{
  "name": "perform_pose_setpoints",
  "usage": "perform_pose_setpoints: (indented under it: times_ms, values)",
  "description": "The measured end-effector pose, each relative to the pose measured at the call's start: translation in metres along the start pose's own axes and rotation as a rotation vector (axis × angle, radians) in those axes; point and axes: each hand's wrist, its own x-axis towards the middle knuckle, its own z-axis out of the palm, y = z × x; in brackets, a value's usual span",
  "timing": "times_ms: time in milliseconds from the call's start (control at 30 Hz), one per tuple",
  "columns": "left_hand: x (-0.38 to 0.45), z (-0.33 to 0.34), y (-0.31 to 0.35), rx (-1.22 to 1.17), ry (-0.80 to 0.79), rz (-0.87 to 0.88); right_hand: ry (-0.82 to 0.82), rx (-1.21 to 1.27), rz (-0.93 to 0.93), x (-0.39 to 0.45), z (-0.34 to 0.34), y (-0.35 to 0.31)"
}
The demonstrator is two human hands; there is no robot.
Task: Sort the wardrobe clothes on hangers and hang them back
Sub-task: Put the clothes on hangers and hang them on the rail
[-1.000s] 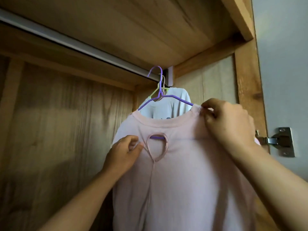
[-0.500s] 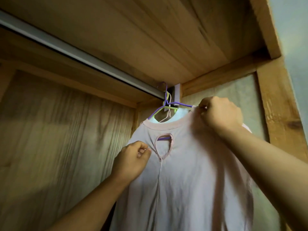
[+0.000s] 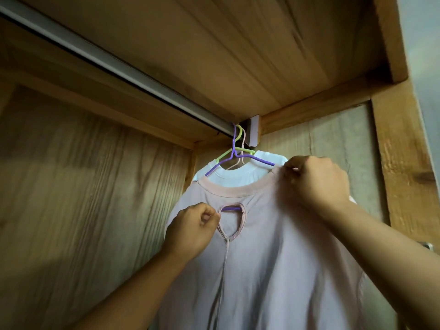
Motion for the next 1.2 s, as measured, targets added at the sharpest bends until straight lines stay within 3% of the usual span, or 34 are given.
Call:
perform_pose_setpoints:
  times_ms: [167,400,567,733,1000,1200]
  values:
    - [-0.006,0.002,0.016,-0.040,-0.037,0.026,0.018,-0.019,-0.058,-0.011,-0.015,0.002]
    - [-0.051,0.004,0.049,-0.151,-0.025,0.108,0.212,0.076,-0.252,-0.075,-0.032,0.008]
    - [-0.117,0.001,0.066,-0.218,-0.115,0.228,0.080,0.297,-0.136,-0.159,-0.056,0.017]
    - [-0.207,0.004,0.071,-0.273,-0.331,0.254,-0.100,0.370,0.033,-0.269,-0.091,0.040]
    - [-0.355,0.010,0.107,-0.293,-0.736,0.337,-0.374,0.267,0.294,-0.435,-0.146,0.075]
    - [-0.465,0.015,0.171,-0.336,-0.966,0.341,-0.486,0.212,0.616,-0.546,-0.230,0.115]
